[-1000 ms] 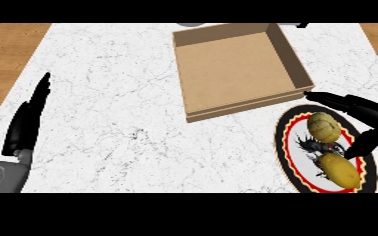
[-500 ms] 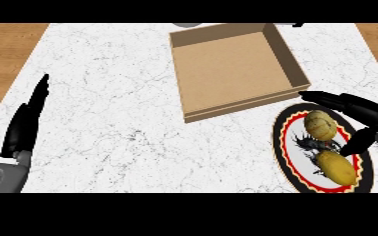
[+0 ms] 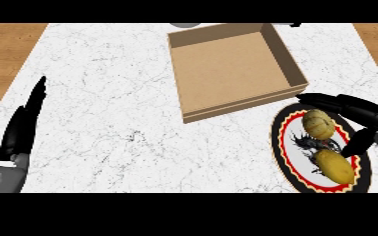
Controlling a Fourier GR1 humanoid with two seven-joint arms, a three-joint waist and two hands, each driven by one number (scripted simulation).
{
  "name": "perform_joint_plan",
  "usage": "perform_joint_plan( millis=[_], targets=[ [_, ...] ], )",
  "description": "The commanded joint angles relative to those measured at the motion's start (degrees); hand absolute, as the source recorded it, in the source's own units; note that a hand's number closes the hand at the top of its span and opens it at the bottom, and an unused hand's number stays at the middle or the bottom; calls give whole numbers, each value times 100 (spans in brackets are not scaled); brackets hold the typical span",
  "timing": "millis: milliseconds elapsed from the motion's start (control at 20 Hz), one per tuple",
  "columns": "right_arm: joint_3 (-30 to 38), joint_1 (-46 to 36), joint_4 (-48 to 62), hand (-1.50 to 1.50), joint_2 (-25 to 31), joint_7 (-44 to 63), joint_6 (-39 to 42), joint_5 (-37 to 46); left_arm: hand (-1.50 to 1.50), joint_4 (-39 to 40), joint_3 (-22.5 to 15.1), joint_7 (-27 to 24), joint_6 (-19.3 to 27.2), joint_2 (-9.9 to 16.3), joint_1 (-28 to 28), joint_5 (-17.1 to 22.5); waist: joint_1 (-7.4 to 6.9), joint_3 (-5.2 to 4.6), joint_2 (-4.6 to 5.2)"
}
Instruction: Pick the squash from the plate and place it in the cardboard box
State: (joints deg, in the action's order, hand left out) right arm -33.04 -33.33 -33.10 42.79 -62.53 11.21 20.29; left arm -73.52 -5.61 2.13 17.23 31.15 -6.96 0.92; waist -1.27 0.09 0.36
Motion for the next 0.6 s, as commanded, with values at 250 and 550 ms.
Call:
perform_joint_plan(
  millis=[250, 550],
  targets=[
    [-124, -62, 548, -150, -484, -646, 155, 367, 0, -78, 208, -17, -166, 3, 89, -71, 3, -1, -2],
    [386, 31, 247, 150, -804, -378, -625, 83, 0, 114, 242, 124, -123, -123, -208, -249, 144, -7, -26]
  ],
)
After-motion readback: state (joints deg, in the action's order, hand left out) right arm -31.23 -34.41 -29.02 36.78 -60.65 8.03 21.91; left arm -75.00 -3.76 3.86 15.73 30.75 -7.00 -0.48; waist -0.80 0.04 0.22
